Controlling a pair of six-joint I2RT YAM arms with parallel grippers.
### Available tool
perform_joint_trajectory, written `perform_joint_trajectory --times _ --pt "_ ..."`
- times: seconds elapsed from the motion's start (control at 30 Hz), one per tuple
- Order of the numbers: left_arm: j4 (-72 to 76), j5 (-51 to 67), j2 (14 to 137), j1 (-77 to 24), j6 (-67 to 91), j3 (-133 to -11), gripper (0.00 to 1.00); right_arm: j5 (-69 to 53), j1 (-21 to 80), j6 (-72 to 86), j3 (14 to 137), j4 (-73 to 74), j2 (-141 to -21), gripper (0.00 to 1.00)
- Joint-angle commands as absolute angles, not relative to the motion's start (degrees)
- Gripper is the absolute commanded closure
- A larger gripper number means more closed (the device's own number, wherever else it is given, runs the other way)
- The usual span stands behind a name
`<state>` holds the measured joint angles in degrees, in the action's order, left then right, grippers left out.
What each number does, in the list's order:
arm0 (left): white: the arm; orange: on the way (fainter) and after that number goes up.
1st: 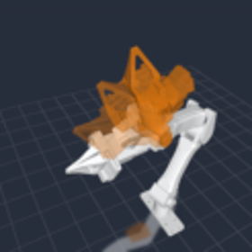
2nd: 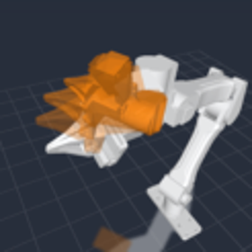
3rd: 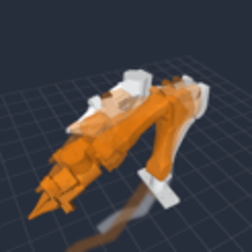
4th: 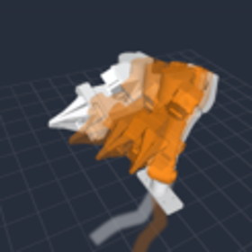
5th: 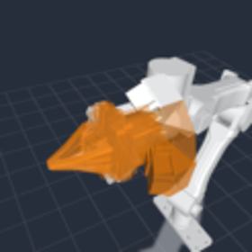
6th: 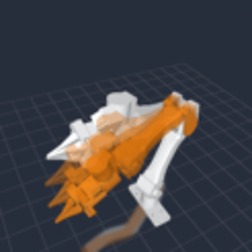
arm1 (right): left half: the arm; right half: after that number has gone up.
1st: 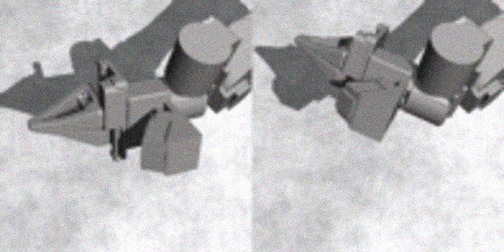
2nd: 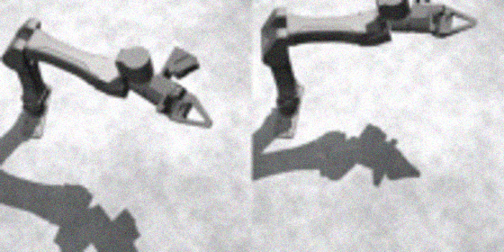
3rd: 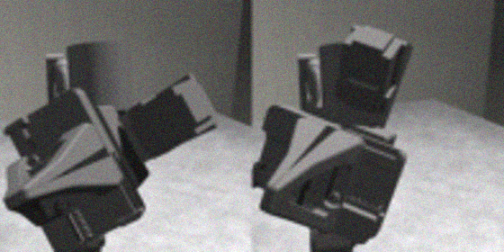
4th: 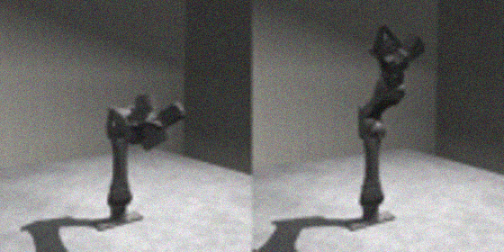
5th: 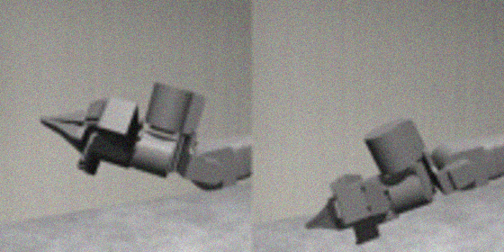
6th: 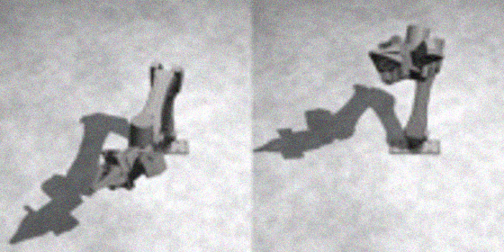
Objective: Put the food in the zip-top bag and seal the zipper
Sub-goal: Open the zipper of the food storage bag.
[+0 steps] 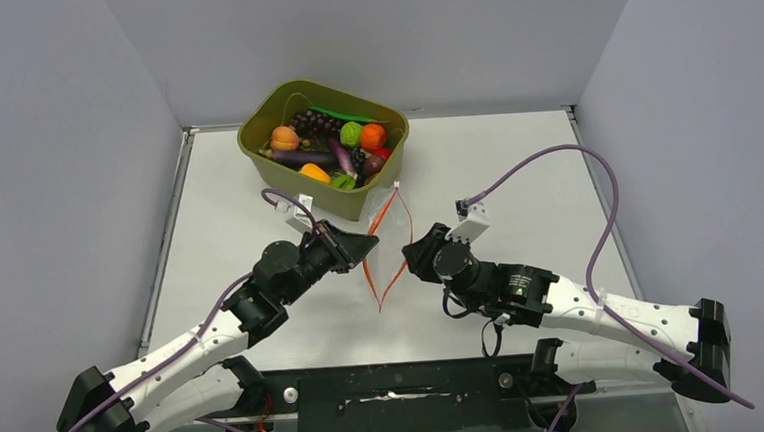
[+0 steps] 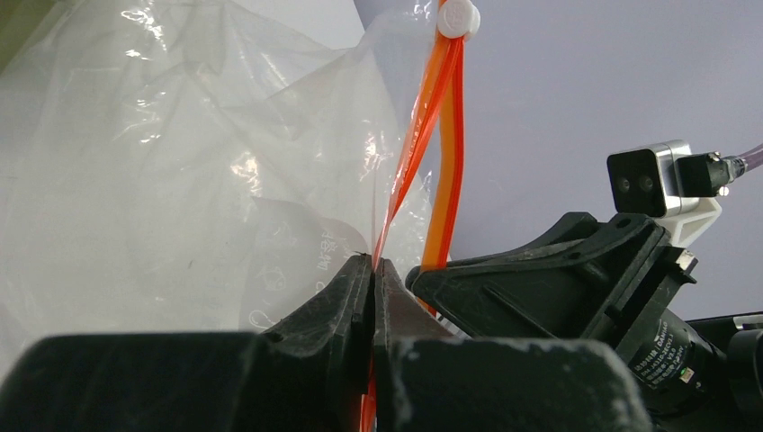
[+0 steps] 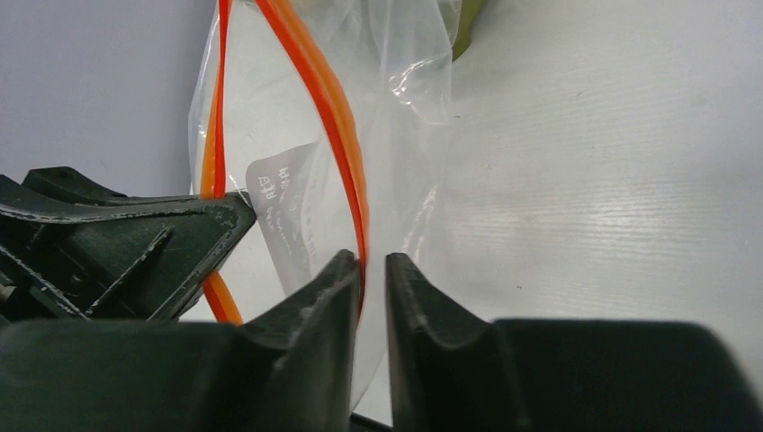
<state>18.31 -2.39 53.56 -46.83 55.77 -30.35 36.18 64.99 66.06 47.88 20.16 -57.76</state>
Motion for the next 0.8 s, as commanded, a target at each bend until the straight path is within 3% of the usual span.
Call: perform_joint_trajectory --times 0.0,0.1,0.4,0.6,0.77 --pt "22.65 -2.89 51.44 -46.67 56.71 -31.10 1.00 41.22 65.53 65.12 48.99 17.94 -56.17 0.86" --pt "21.33 -3.42 50.29 -46.67 56.29 -31.09 1.00 42.24 65.48 63.09 48.41 18.29 -54.38 1.00" --pt "-0.02 -10.40 50.22 -46.55 45.45 -39.98 1.00 49.21 65.47 62.27 51.84 35.56 -47.03 1.00" --pt "-1.72 -6.71 55.24 -46.63 43.03 -46.00 0.99 45.81 65.54 59.78 51.16 33.43 -46.09 1.00" --pt "3.31 -3.56 54.01 -46.58 42.51 -43.99 0.69 47.32 65.51 58.09 53.19 36.37 -46.49 1.00"
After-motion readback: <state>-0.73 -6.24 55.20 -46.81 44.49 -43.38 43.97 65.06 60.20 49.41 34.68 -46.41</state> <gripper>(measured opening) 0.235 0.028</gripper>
